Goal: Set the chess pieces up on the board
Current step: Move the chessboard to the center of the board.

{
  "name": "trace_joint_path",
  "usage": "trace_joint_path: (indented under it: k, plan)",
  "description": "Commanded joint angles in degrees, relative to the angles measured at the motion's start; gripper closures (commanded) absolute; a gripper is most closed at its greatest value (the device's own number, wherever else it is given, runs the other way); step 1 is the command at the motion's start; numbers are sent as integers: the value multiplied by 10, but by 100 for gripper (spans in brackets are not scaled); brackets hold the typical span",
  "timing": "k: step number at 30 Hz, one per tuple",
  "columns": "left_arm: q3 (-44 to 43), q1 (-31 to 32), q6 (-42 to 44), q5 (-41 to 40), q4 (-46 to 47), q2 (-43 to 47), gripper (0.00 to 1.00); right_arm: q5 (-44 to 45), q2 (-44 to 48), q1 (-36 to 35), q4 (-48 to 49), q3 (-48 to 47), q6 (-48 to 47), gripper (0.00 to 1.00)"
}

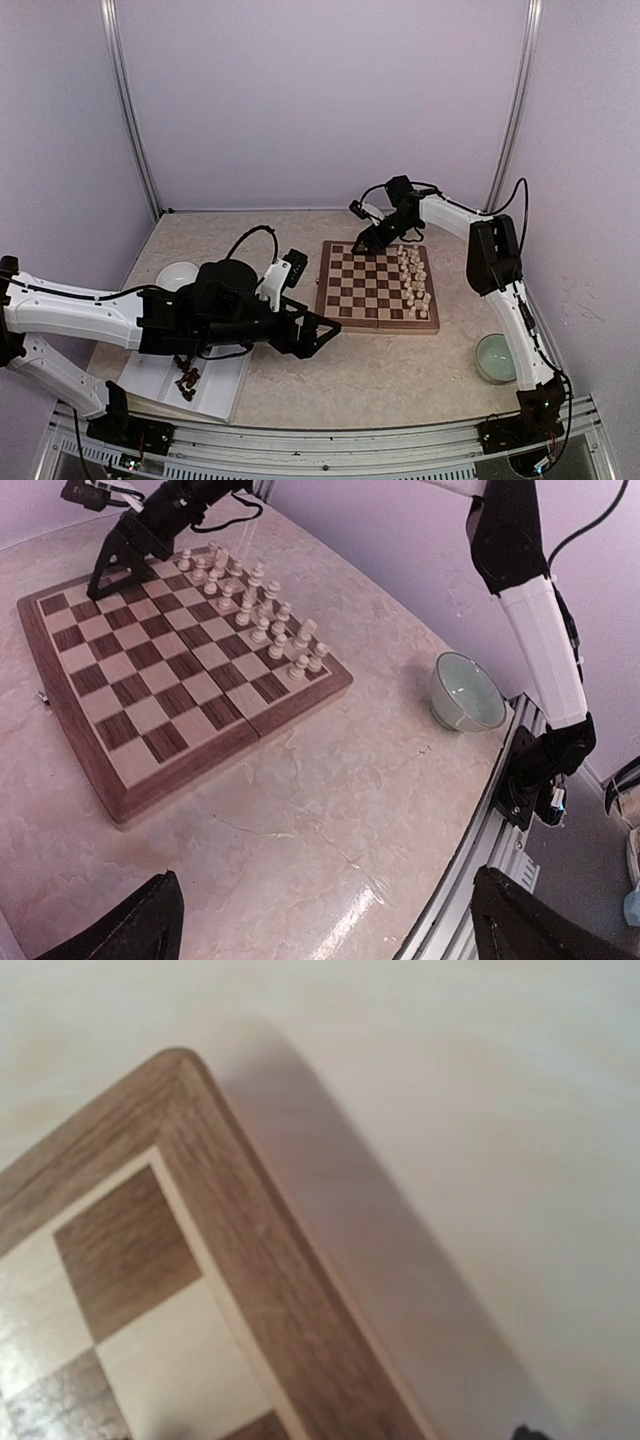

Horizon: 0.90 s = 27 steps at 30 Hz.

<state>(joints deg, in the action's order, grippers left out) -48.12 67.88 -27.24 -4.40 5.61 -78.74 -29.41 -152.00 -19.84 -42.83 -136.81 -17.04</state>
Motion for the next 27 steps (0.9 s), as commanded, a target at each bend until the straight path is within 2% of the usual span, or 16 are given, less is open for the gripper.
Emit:
trace_joint_path:
  k: [1,5,8,10,13,16,17,18,21,27]
  plan:
    - [31,-10,-36,-78,1,57,1,-37,-1,-66,-129,63,-54,21]
    - [61,-47,-70,-124,-30,106,1,-45,22,-95,-140,100,-86,23]
    - [76,-104,-96,-133,-54,134,1,-56,37,-113,-162,108,-111,24]
    - [90,-148,-83,-137,-50,149,1,-65,61,-119,-173,103,-123,24]
    - [109,-200,-31,-159,-4,153,1,-82,123,-117,-164,101,-123,19]
    - [97,-258,-14,-126,47,113,1,-89,207,-117,-144,139,-123,10]
    - [85,-273,-4,-104,62,95,1,-89,239,-117,-134,164,-124,3]
    - [68,-284,4,-84,74,68,1,-86,269,-117,-120,195,-125,1]
    - [-6,-304,25,-25,61,-25,1,-67,368,-116,-75,317,-134,1]
    - [-180,-317,64,90,-9,-239,12,5,615,-113,18,643,-231,11]
